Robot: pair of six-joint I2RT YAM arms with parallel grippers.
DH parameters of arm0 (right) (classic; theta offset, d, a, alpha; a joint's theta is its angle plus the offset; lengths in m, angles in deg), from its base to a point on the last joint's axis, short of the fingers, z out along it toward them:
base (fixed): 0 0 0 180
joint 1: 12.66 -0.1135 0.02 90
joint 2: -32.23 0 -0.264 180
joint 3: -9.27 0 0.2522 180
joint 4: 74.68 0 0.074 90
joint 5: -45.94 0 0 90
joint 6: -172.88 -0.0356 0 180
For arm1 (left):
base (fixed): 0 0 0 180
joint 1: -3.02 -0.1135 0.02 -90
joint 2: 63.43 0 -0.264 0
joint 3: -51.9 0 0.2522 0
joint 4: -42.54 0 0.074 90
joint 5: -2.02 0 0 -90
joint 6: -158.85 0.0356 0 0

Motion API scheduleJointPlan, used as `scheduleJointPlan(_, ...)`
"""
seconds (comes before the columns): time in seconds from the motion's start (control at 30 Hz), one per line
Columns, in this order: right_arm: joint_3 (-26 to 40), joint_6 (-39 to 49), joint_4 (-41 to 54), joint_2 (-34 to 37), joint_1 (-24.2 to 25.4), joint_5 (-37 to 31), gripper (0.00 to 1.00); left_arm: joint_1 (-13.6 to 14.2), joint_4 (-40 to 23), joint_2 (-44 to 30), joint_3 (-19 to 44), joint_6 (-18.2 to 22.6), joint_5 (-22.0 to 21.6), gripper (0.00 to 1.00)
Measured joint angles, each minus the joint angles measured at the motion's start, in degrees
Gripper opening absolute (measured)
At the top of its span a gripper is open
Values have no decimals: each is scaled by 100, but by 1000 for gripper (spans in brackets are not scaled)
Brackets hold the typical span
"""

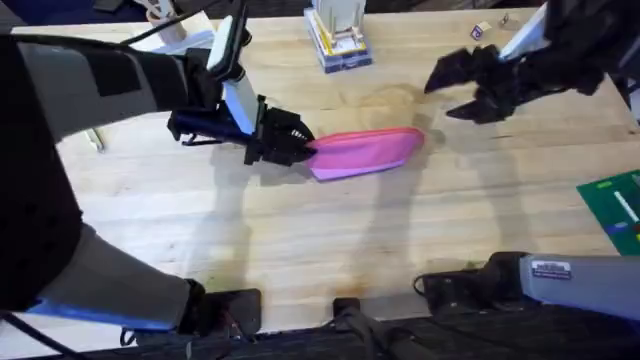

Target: Unzip the bag, pick up the pens from the table one at a time and place them inside, then zip the bag closed.

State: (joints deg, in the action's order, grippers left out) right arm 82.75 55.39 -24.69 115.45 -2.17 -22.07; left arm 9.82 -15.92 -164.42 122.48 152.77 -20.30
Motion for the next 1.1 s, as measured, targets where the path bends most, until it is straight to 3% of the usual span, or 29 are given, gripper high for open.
scheduleJointPlan(0.07,18,166,21,-135,25,0,958,-25,-7,0,-2,0,-4,42)
scheduleJointPlan(0.1,18,243,32,-207,25,4,987,-25,-7,0,-2,0,-6,42)
scheduleJointPlan(0.57,20,1340,172,-1490,25,17,997,-25,-7,0,-2,0,-23,42)
scheduleJointPlan(0.6,20,1430,195,-1572,25,17,997,-25,-7,-2,-2,11,-24,75)
scheduleJointPlan(0.63,20,1504,217,-1641,25,16,997,-27,-7,0,-2,21,4,203)
scheduleJointPlan(0.77,20,1709,275,-1861,25,13,997,-32,-16,0,-2,15,109,851)
scheduleJointPlan(0.8,20,1738,287,-1890,23,13,996,-32,-29,0,-2,0,132,950)
scheduleJointPlan(0.87,22,1840,329,-1939,24,11,996,-32,-26,0,-2,11,158,990)
scheduleJointPlan(1.1,22,2620,500,-1973,25,11,997,-32,1,0,-2,13,176,993)
